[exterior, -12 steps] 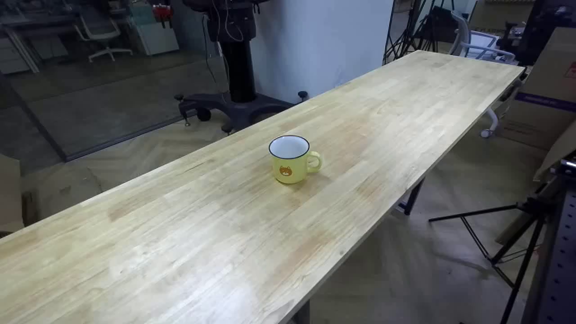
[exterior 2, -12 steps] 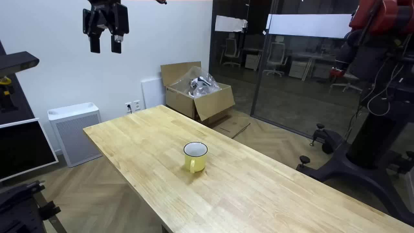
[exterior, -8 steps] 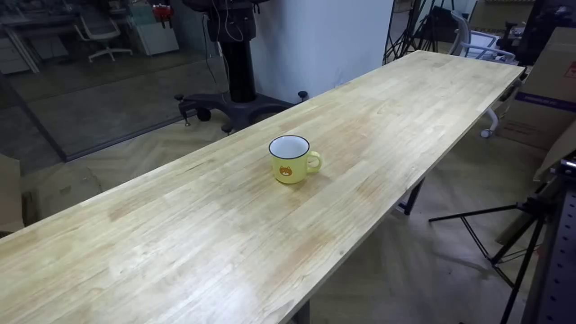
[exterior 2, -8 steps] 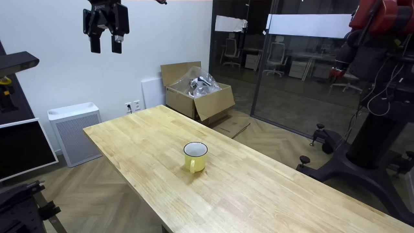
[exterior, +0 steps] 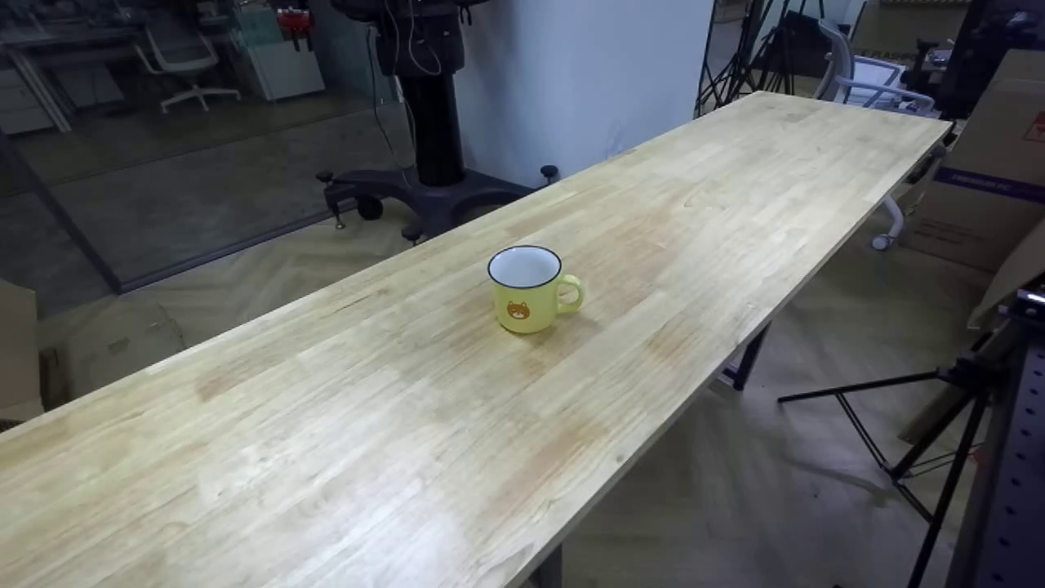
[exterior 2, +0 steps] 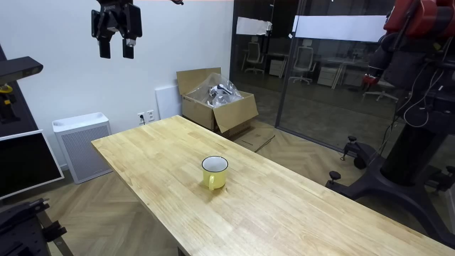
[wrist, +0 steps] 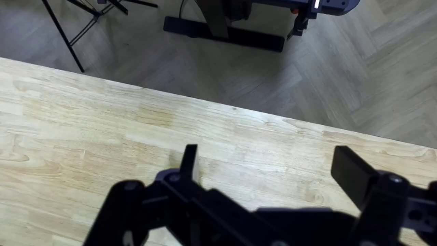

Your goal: Move the mug forward

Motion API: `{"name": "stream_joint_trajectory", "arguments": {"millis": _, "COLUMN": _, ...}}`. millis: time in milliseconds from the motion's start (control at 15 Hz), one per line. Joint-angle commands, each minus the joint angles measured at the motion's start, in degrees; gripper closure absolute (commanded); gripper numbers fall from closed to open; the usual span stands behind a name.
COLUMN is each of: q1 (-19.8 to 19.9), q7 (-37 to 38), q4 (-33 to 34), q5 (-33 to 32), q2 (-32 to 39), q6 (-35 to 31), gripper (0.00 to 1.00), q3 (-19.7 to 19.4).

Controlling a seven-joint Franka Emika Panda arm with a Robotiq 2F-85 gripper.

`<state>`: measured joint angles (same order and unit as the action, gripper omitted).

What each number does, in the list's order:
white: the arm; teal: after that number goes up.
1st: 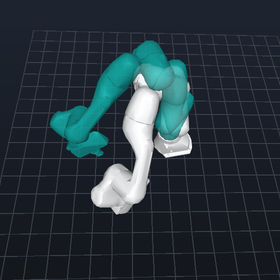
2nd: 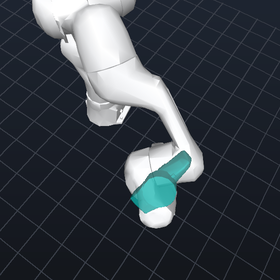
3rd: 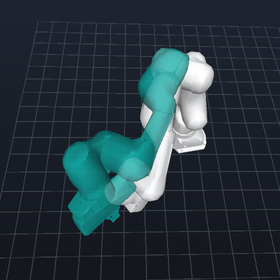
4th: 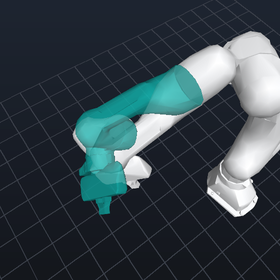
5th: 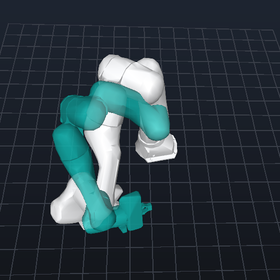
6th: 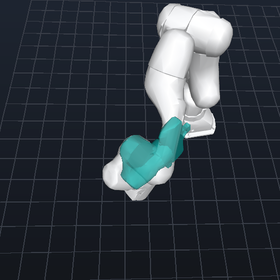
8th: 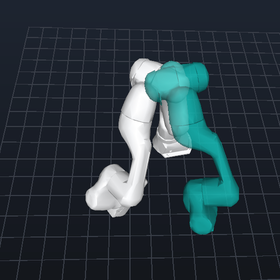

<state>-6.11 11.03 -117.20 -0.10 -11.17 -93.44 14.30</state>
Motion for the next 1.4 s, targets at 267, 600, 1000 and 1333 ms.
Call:
{"name": "stream_joint_trajectory", "arguments": {"millis": 267, "q1": -0.7, "q7": 1.3, "q4": 0.1, "q5": -2.3, "q2": 0.7, "q6": -2.2, "gripper": 0.0, "q3": -1.2}}
{"name": "stream_joint_trajectory", "arguments": {"millis": 600, "q1": 0.8, "q7": 0.4, "q4": 1.3, "q5": -11.1, "q2": 6.3, "q6": -8.7, "gripper": 0.0, "q3": -3.4}}
{"name": "stream_joint_trajectory", "arguments": {"millis": 1000, "q1": 1.7, "q7": -12.0, "q4": 2.1, "q5": -10.1, "q2": 15.2, "q6": -25.3, "gripper": 0.0, "q3": -7.7}}
{"name": "stream_joint_trajectory", "arguments": {"millis": 1333, "q1": 1.4, "q7": -12.8, "q4": 0.6, "q5": -8.9, "q2": 16.8, "q6": -28.3, "gripper": 0.0, "q3": -8.6}}
